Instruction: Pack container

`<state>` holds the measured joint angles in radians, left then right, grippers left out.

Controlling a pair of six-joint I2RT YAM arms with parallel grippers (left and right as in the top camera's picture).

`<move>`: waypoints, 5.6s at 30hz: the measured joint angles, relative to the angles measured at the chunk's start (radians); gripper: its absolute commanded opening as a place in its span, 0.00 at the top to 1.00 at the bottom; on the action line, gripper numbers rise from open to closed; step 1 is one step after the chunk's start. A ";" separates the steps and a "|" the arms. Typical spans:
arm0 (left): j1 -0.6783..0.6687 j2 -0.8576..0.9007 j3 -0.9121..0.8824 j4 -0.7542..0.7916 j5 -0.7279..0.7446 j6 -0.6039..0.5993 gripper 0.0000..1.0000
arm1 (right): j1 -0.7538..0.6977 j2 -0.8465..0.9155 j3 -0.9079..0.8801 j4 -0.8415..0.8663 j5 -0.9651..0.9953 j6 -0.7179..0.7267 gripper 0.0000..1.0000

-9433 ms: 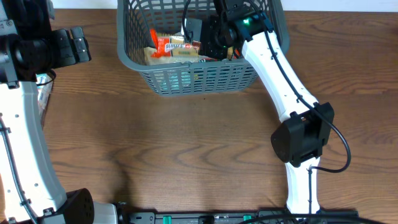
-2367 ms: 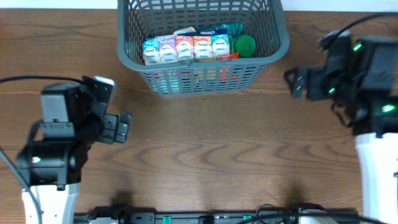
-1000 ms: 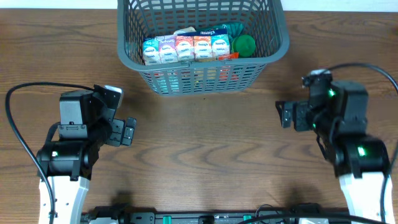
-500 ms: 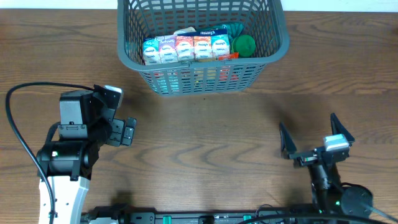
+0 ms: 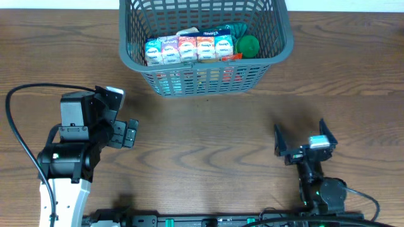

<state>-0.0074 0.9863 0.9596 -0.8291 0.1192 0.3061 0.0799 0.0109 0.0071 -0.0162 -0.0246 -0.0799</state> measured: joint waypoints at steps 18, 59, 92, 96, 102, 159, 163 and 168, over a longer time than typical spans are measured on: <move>0.000 0.000 0.000 0.000 0.000 0.000 0.01 | 0.003 0.001 0.000 -0.053 0.022 0.030 0.01; -0.010 -0.249 -0.021 -0.066 -0.028 0.004 0.01 | 0.003 0.001 0.000 -0.053 0.023 0.033 0.01; -0.019 -0.972 -0.951 0.824 -0.026 -0.172 0.02 | 0.003 0.001 0.000 -0.055 0.026 0.036 0.01; -0.037 -0.975 -0.945 0.820 0.037 -0.204 0.02 | 0.003 0.001 0.000 -0.053 0.025 0.037 0.01; -0.062 -0.975 -0.943 0.820 0.066 -0.242 0.02 | 0.003 0.001 0.000 -0.053 0.025 0.037 0.01; -0.086 -0.975 -0.940 0.808 -0.014 -0.283 0.02 | 0.003 0.001 0.000 -0.053 0.025 0.036 0.01; -0.086 -0.975 -0.940 0.807 -0.149 -0.349 0.01 | 0.003 0.001 0.000 -0.053 0.025 0.036 0.01; -0.086 -0.975 -0.938 0.812 -0.262 -0.414 0.02 | 0.003 0.001 0.000 -0.053 0.025 0.037 0.01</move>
<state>-0.0937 0.0109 0.0219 -0.0174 -0.1429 -0.1078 0.0826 0.0116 0.0071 -0.0696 0.0006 -0.0433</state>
